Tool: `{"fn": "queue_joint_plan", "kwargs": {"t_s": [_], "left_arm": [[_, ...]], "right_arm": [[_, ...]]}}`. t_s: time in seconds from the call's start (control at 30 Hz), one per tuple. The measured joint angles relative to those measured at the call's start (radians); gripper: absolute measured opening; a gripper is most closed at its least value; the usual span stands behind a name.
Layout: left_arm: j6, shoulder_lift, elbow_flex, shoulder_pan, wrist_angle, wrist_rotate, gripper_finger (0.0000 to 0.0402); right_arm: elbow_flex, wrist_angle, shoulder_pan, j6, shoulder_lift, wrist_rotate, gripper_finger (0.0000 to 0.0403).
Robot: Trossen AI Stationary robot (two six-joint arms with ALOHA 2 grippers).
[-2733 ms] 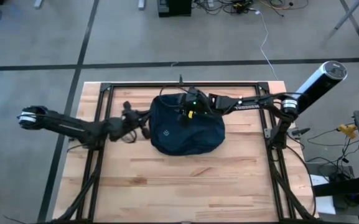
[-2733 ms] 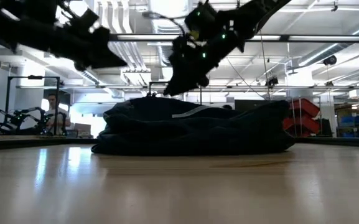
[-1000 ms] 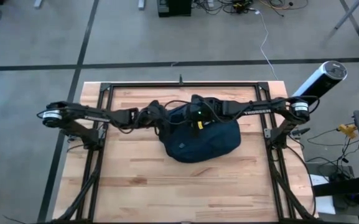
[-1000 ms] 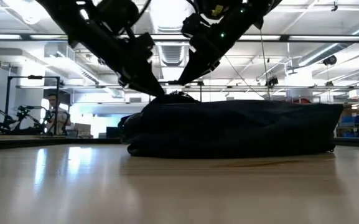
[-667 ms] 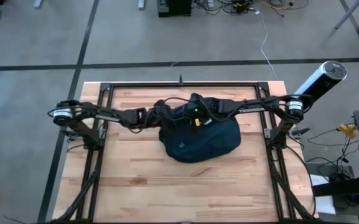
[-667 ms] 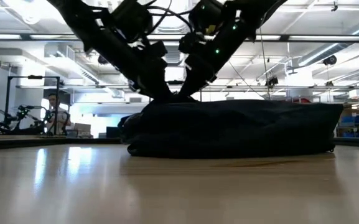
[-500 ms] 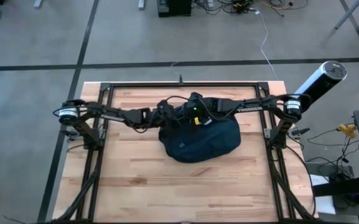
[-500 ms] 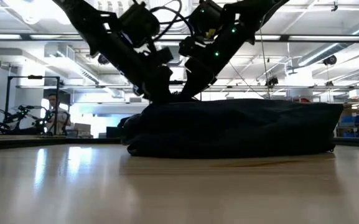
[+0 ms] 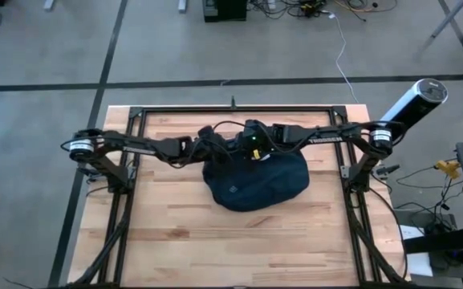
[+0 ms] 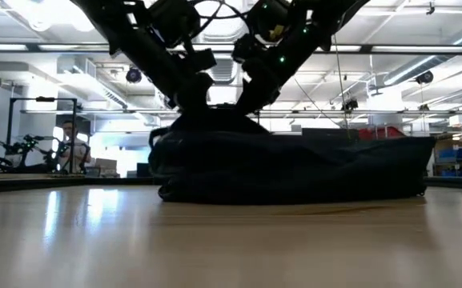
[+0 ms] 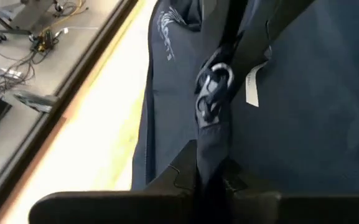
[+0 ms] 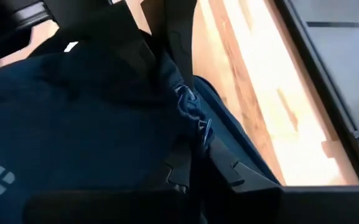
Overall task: Unpack backpack
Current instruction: Open the black backpack
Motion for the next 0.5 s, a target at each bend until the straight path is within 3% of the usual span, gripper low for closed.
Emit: {"fn": "queue_joint_plan", "kwargs": {"t_s": [0.5], "left_arm": [[0.01, -0.043, 0.0, 0.0, -0.004, -0.001, 0.0]], "right_arm": [[0.0, -0.063, 0.002, 0.065, -0.102, -0.046, 0.0002]]}}
